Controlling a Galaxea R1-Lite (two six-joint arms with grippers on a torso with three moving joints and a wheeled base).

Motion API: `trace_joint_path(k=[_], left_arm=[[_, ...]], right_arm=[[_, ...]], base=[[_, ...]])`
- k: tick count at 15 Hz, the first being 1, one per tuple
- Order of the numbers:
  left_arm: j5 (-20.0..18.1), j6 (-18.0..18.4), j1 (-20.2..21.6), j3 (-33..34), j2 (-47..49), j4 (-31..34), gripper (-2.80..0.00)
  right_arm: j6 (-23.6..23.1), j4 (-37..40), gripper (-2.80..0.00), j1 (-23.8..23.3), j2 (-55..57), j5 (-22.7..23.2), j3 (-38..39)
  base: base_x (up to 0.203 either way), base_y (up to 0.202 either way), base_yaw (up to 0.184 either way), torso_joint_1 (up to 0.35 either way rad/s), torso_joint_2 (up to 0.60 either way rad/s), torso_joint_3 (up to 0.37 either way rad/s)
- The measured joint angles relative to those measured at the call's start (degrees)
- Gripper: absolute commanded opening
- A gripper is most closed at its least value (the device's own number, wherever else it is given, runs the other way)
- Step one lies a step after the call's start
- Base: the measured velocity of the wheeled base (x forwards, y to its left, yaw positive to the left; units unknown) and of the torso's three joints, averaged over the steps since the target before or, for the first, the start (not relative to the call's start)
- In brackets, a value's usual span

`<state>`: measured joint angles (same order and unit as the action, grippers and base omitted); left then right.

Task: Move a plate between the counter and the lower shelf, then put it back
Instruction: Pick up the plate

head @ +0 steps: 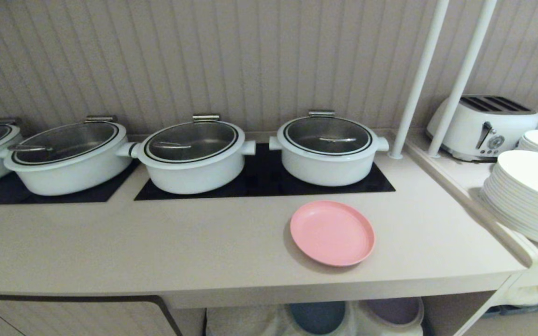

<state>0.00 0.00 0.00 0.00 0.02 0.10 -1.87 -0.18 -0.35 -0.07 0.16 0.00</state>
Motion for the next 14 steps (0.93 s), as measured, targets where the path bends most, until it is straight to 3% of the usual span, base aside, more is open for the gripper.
trace_joint_path(k=[11,14], left_arm=[[0.0,0.0,0.0,0.0,0.0,0.0,-2.8],[-0.02,0.0,0.0,0.0,0.0,0.0,-2.8]], right_arm=[[-1.02,-0.42,-2.8,0.0,0.0,-0.05,0.0],[-1.08,1.0,-2.8,0.0,0.02,-0.02,-3.05]], base=[[0.0,0.0,0.0,0.0,0.0,0.0],[0.0,0.0,0.0,0.0,0.0,0.0]])
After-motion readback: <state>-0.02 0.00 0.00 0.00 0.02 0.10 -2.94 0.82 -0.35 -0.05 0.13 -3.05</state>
